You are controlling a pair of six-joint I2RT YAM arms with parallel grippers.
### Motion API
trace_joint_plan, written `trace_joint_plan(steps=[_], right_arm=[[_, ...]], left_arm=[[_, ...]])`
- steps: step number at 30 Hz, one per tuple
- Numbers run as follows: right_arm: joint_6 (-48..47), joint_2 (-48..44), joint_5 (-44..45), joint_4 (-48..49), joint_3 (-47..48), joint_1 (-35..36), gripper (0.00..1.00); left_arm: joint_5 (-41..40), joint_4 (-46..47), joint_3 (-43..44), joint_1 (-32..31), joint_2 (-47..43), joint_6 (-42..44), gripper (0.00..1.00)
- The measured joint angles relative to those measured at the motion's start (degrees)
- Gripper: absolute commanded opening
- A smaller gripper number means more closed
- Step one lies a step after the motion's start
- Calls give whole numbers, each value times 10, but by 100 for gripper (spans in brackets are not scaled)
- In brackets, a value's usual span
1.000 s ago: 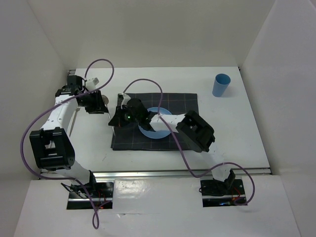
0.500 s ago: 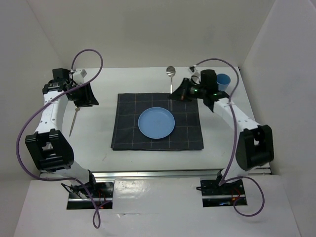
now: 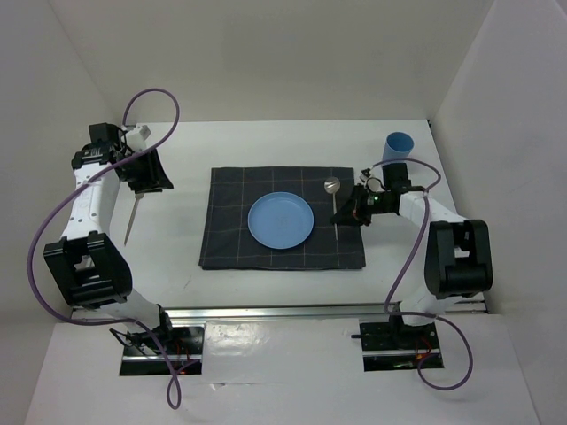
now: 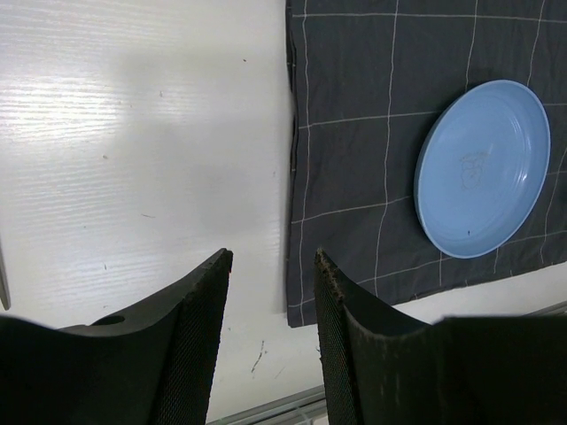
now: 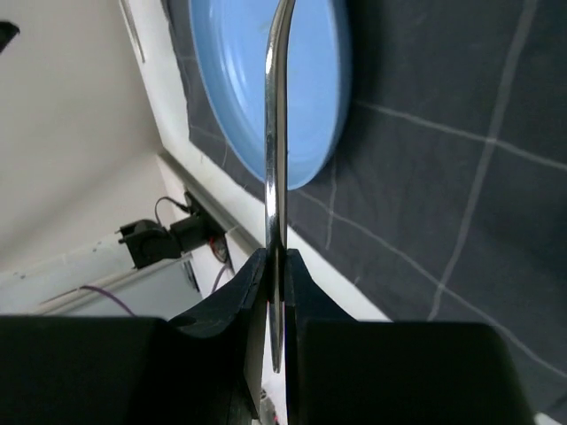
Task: Set the dinner table for one person
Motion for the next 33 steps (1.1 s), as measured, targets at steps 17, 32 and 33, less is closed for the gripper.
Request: trace_joint_plan(steps=[17, 32, 33], right_arm=[[-25, 116, -21, 65, -59, -25, 15], [-8, 143, -23, 82, -81, -30, 38], [-6, 143, -23, 81, -80, -30, 43]], left_arm=[[3, -2, 0, 0, 0, 0, 50], [4, -3, 0, 0, 0, 2, 50], [4, -2, 0, 0, 0, 2, 50]])
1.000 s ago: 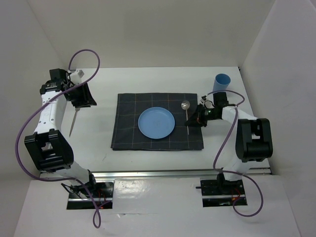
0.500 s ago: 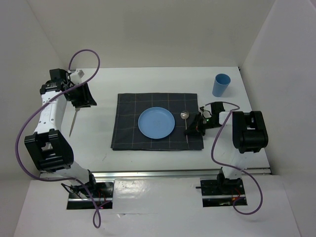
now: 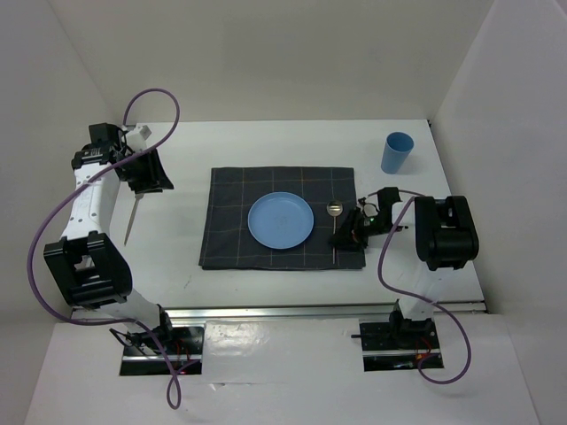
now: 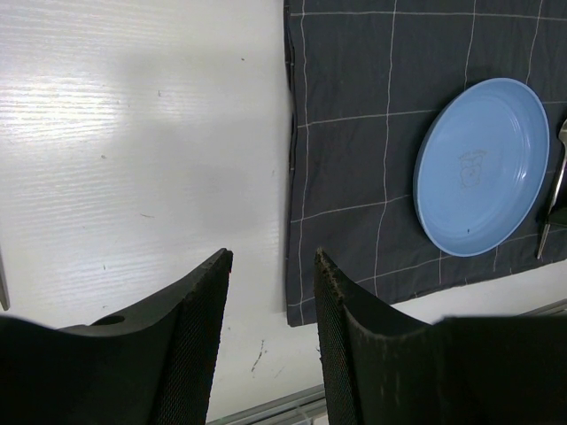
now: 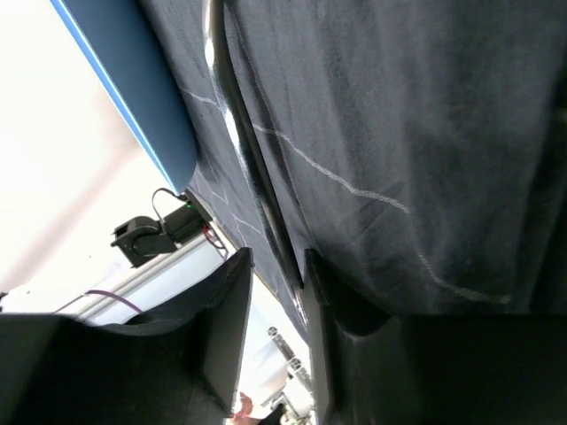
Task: Set the dinner table for one person
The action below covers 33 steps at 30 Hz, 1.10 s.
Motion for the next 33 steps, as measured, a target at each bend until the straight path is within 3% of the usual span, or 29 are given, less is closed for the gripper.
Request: trace_joint_plan(steps=[5, 14, 22, 26, 33], right_arm=[[2, -17, 26, -29, 13, 0, 48], [-2, -74, 175, -108, 43, 19, 51], [9, -80, 375, -163, 124, 146, 51], [11, -57, 467, -179, 180, 201, 46], [18, -16, 555, -202, 205, 205, 35]], left_arm=[[0, 0, 0, 0, 0, 3, 50], [4, -1, 0, 5, 1, 12, 50], [9, -9, 8, 5, 14, 12, 50], [10, -10, 8, 5, 17, 12, 50], [11, -10, 8, 5, 17, 13, 50]])
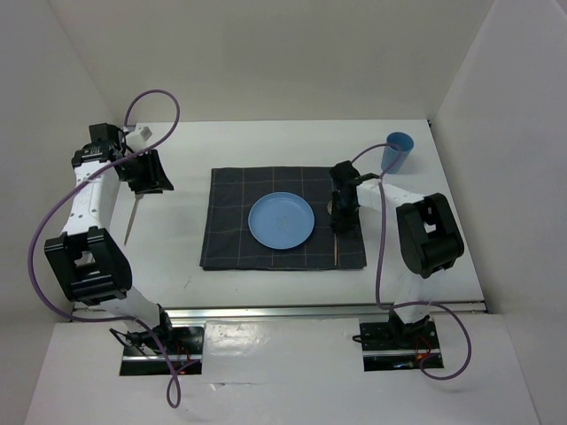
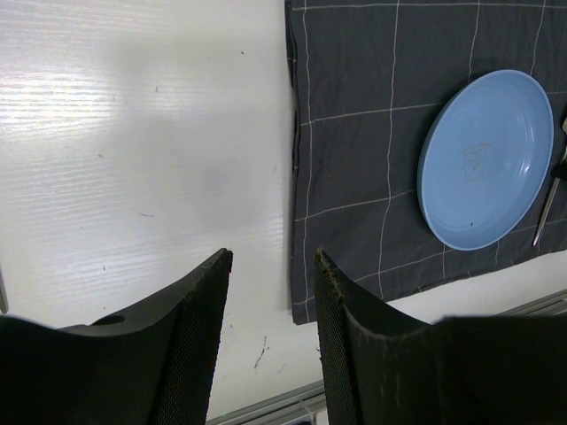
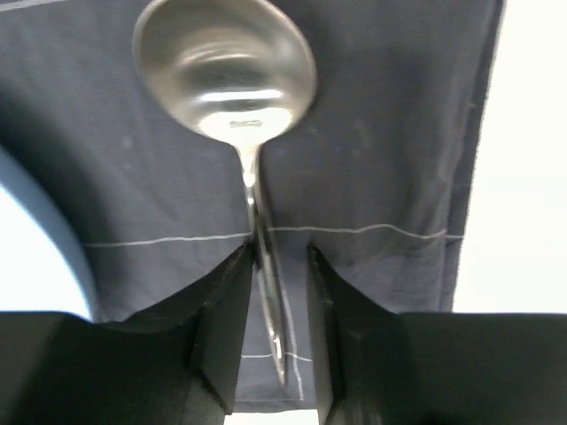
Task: Set the dinner table for one person
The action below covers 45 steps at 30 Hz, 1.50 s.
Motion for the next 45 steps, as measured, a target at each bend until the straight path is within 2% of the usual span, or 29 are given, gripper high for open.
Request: trace_joint_plan(steps=[3, 6, 9, 21, 29, 31, 33, 34, 35, 37, 40, 41, 44, 45], right_arm=[[2, 1, 11, -4, 0, 2, 27], [1, 2, 14, -3, 1, 4, 11], [2, 3, 22, -3, 2, 7, 0], [-61, 13, 69, 15, 40, 10, 0], [-85, 48, 57, 33, 68, 10, 0], [-85, 57, 52, 33, 69, 10, 7], [-83, 58, 47, 33, 71, 9, 23], [-82, 58, 46, 33, 72, 8, 39], [-77, 58, 45, 32, 71, 7, 44], [-76, 58, 45, 32, 72, 6, 52], [-72, 57, 43, 29, 73, 3, 59], [-70, 55, 44, 24, 75, 2, 64], [-67, 37, 45, 15, 81, 0, 70], [-66, 26, 46, 13, 82, 0, 73]], left_arm=[[0, 0, 0, 0, 0, 0, 50], [0, 0, 0, 0, 0, 0, 50], [0, 0, 0, 0, 0, 0, 50], [0, -3, 0, 0, 0, 8, 50], [-1, -5, 0, 0, 0, 12, 50], [-1, -5, 0, 0, 0, 13, 50], [-1, -5, 0, 0, 0, 13, 50], [-2, -6, 0, 0, 0, 13, 52], [-5, -6, 0, 0, 0, 14, 52], [-19, -7, 1, 0, 1, 17, 52], [-63, -8, 15, 0, 16, 34, 61], [-85, -5, 19, 0, 23, 44, 68], [-166, 5, 26, 0, 48, 72, 72], [-191, 11, 29, 0, 59, 81, 78]])
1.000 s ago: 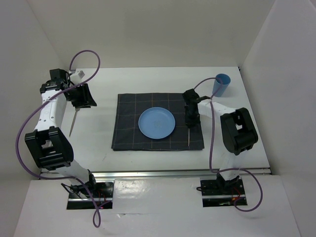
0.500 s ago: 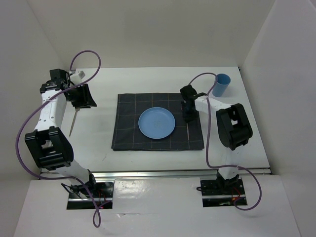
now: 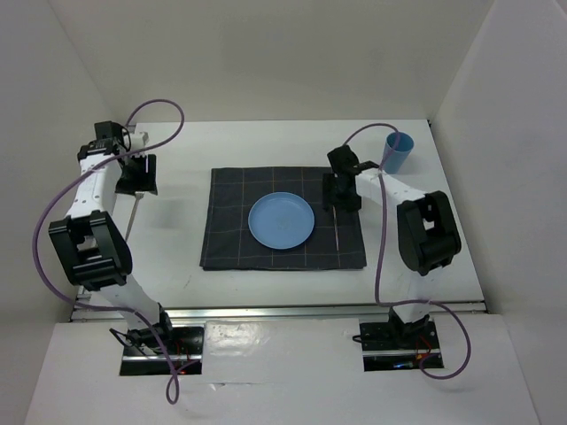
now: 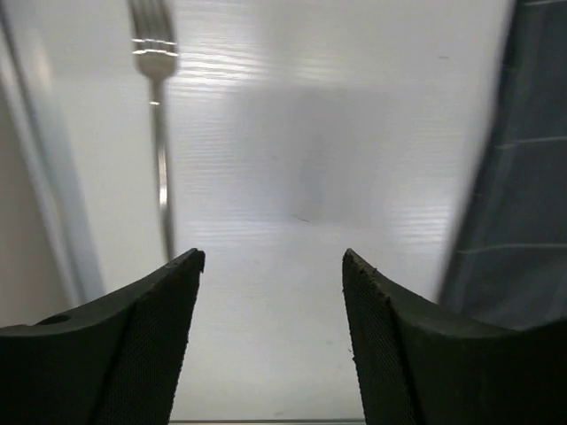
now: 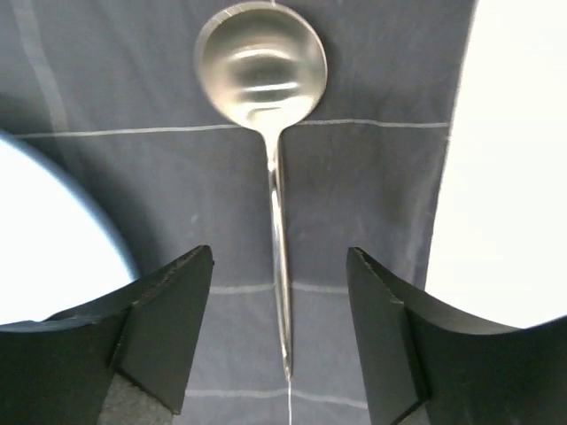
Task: Set the dinner table for one person
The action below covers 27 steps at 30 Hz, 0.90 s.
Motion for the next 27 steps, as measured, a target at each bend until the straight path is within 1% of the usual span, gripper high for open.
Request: trace_joint_plan(steps=[3, 6, 8, 10, 15, 18, 19, 20, 22, 23, 27], right_arm=[[0, -34, -2, -5, 7, 0, 73], [-1, -51, -8, -12, 25, 0, 73], [0, -53, -13, -19, 40, 0, 73], [2, -53, -21, -27, 52, -3, 73], [11, -78, -49, -35, 61, -16, 73], [14, -96, -54, -39, 68, -23, 73], [15, -101, -54, -41, 70, -24, 73], [17, -106, -54, -42, 71, -25, 73], [19, -115, -54, -45, 73, -26, 73], [20, -118, -54, -46, 73, -26, 73], [30, -142, -49, -49, 73, -26, 73]], left_arm=[[-66, 12, 21, 3, 49, 31, 79], [-102, 9, 82, 13, 130, 51, 79], [-108, 13, 114, 28, 181, 56, 79], [-107, 12, 123, 47, 216, 59, 79], [-86, -3, 123, 81, 256, 73, 79], [-63, -3, 120, 81, 263, 85, 73], [-57, -3, 120, 79, 265, 86, 71], [-53, -3, 120, 77, 267, 87, 64], [-51, -2, 120, 75, 275, 90, 59], [-49, -5, 122, 74, 280, 92, 54], [-44, -21, 143, 79, 294, 91, 45]])
